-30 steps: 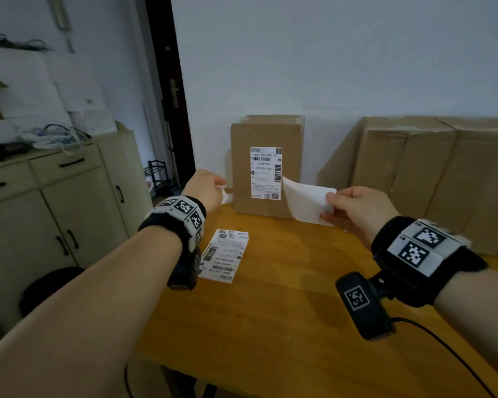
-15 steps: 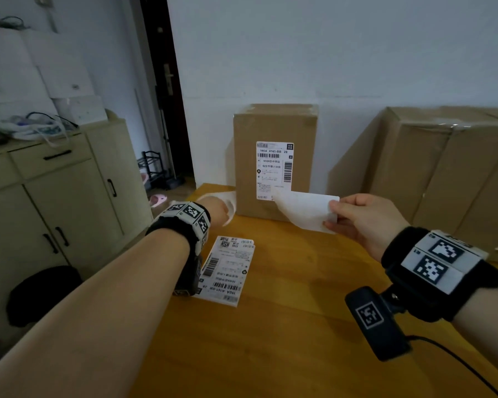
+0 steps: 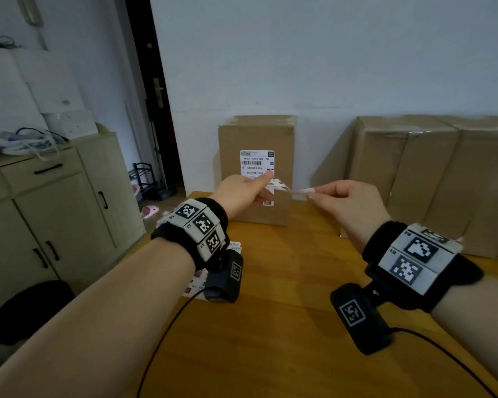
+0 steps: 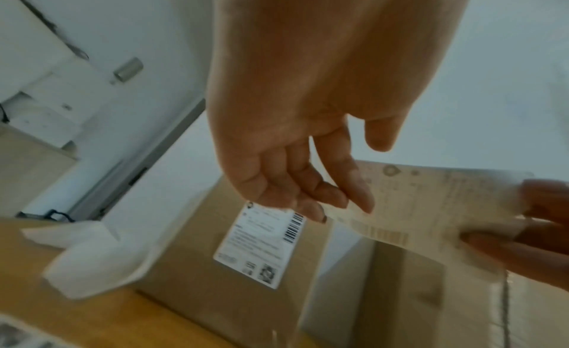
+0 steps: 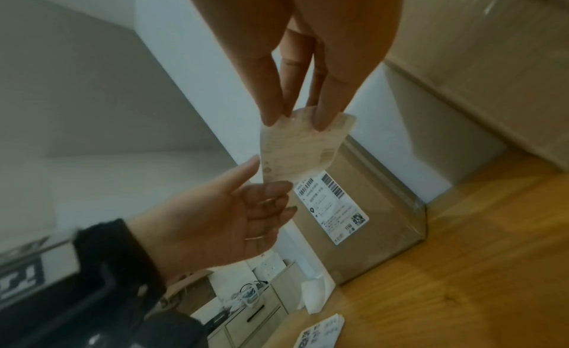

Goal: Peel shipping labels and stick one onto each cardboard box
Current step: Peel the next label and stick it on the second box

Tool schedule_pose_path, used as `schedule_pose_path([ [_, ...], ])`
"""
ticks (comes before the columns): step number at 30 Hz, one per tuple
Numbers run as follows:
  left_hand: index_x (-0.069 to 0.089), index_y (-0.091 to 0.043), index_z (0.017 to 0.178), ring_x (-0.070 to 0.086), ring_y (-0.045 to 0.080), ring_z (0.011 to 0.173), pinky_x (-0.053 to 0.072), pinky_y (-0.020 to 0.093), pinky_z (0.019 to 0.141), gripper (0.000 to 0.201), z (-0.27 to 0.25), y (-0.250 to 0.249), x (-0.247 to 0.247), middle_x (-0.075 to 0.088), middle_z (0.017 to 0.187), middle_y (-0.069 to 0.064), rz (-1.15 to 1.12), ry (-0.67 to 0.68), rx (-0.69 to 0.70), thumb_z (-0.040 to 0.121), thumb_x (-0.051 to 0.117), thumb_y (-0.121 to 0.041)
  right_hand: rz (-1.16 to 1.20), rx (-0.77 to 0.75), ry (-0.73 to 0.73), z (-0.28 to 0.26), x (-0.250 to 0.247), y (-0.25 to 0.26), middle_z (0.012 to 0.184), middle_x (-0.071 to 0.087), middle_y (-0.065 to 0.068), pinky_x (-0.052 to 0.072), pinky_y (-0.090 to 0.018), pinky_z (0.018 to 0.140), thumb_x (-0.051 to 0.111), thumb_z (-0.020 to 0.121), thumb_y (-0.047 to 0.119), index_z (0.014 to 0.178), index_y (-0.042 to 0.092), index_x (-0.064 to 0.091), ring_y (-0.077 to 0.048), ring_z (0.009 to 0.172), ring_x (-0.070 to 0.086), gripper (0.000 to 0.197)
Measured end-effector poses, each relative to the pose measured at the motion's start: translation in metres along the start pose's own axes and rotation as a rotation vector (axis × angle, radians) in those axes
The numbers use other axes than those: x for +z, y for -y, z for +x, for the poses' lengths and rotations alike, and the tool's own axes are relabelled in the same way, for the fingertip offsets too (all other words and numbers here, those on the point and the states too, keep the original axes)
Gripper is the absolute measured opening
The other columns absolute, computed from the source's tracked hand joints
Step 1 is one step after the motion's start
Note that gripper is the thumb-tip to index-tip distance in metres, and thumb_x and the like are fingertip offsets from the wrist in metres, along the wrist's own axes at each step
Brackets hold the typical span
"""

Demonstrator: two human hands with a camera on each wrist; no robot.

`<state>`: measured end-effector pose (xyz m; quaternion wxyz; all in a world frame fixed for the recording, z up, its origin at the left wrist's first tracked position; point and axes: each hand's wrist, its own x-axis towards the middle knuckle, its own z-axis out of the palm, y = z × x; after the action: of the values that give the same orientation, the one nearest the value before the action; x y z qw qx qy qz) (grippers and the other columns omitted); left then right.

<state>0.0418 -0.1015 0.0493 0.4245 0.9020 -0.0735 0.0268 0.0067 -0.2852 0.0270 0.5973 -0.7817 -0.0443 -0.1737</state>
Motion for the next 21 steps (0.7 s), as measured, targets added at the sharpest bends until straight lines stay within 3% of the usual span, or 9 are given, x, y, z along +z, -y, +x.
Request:
schedule_pose_path([
  [2, 0.072, -0.014, 0.088, 0.059, 0.007, 0.077, 0.044, 0.016, 0.068, 0.044, -0.004, -0.010, 0.011, 0.068, 0.090, -0.005, -0.036, -0.049, 0.014, 0.094, 0.045, -0.048, -0.017, -0.052, 0.012, -0.009, -0.008, 0.003, 0.087, 0.068, 0.008, 0.051, -0.021, 0.078, 0.074, 0.077, 0.021, 0.081, 0.019, 0.072, -0.004, 0.084, 0.062, 0.005],
  [3, 0.072, -0.012, 0.087, 0.060, 0.008, 0.075, 0.046, 0.017, 0.066, 0.038, -0.006, -0.014, 0.015, 0.068, 0.088, -0.004, -0.015, -0.065, 0.032, 0.092, 0.051, -0.044, -0.031, -0.075, 0.028, -0.013, -0.014, 0.003, 0.088, 0.068, 0.010, 0.051, -0.018, 0.076, 0.075, 0.076, 0.019, 0.080, 0.020, 0.072, -0.002, 0.083, 0.062, 0.006],
  [6, 0.071, -0.009, 0.098, 0.064, 0.014, 0.086, 0.049, 0.019, 0.073, 0.030, -0.011, -0.026, 0.026, 0.069, 0.095, 0.000, -0.001, -0.094, 0.084, 0.089, 0.059, -0.036, -0.083, -0.074, 0.113, -0.025, -0.033, 0.005, 0.093, 0.068, 0.010, 0.053, -0.025, 0.082, 0.079, 0.070, 0.014, 0.084, 0.020, 0.070, -0.007, 0.089, 0.065, 0.017],
  [9, 0.070, -0.011, 0.096, 0.061, 0.005, 0.075, 0.045, 0.014, 0.063, 0.027, -0.015, -0.044, 0.034, 0.067, 0.092, -0.005, 0.005, -0.107, 0.124, 0.090, 0.058, -0.034, -0.181, -0.042, 0.142, -0.030, -0.055, 0.005, 0.100, 0.066, 0.004, 0.054, -0.034, 0.084, 0.079, 0.071, 0.019, 0.096, 0.019, 0.067, -0.013, 0.095, 0.062, 0.028],
  [11, 0.068, -0.015, 0.094, 0.056, -0.002, 0.069, 0.043, 0.011, 0.058, 0.020, -0.016, -0.057, 0.040, 0.064, 0.091, -0.010, -0.006, -0.101, 0.155, 0.091, 0.057, -0.033, -0.127, -0.016, 0.070, -0.030, -0.072, 0.005, 0.108, 0.063, 0.002, 0.056, -0.032, 0.079, 0.074, 0.077, 0.023, 0.109, 0.017, 0.062, -0.013, 0.097, 0.061, 0.035],
  [14, 0.068, -0.019, 0.096, 0.055, -0.004, 0.073, 0.040, 0.010, 0.059, 0.017, -0.016, -0.079, 0.053, 0.062, 0.091, -0.013, 0.010, -0.032, 0.200, 0.091, 0.058, -0.032, -0.074, 0.048, -0.031, -0.023, -0.094, 0.005, 0.117, 0.057, -0.001, 0.054, -0.024, 0.074, 0.069, 0.082, 0.024, 0.127, 0.011, 0.051, -0.014, 0.100, 0.058, 0.050],
  [16, 0.067, -0.022, 0.090, 0.058, -0.003, 0.073, 0.041, 0.008, 0.055, 0.012, -0.016, -0.093, 0.064, 0.063, 0.087, -0.015, 0.016, 0.018, 0.220, 0.090, 0.059, -0.032, -0.103, 0.061, -0.076, -0.017, -0.107, 0.004, 0.112, 0.061, -0.001, 0.052, -0.026, 0.078, 0.068, 0.083, 0.025, 0.121, 0.010, 0.056, -0.015, 0.099, 0.059, 0.043],
  [18, 0.066, -0.023, 0.087, 0.055, -0.005, 0.066, 0.040, 0.006, 0.049, 0.012, -0.015, -0.105, 0.075, 0.063, 0.083, -0.016, 0.039, 0.050, 0.239, 0.090, 0.059, -0.032, -0.089, 0.065, -0.117, -0.012, -0.118, 0.000, 0.100, 0.067, -0.001, 0.050, -0.025, 0.075, 0.068, 0.083, 0.023, 0.102, 0.011, 0.065, -0.014, 0.090, 0.061, 0.023],
  [21, 0.068, -0.012, 0.100, 0.054, -0.002, 0.064, 0.039, 0.006, 0.050, 0.024, -0.011, -0.119, 0.089, 0.066, 0.085, -0.010, 0.057, 0.059, 0.256, 0.091, 0.058, -0.033, -0.059, 0.065, -0.149, -0.006, -0.133, -0.006, 0.086, 0.070, -0.003, 0.052, -0.028, 0.073, 0.067, 0.084, 0.020, 0.081, 0.014, 0.066, -0.015, 0.081, 0.064, 0.007],
])
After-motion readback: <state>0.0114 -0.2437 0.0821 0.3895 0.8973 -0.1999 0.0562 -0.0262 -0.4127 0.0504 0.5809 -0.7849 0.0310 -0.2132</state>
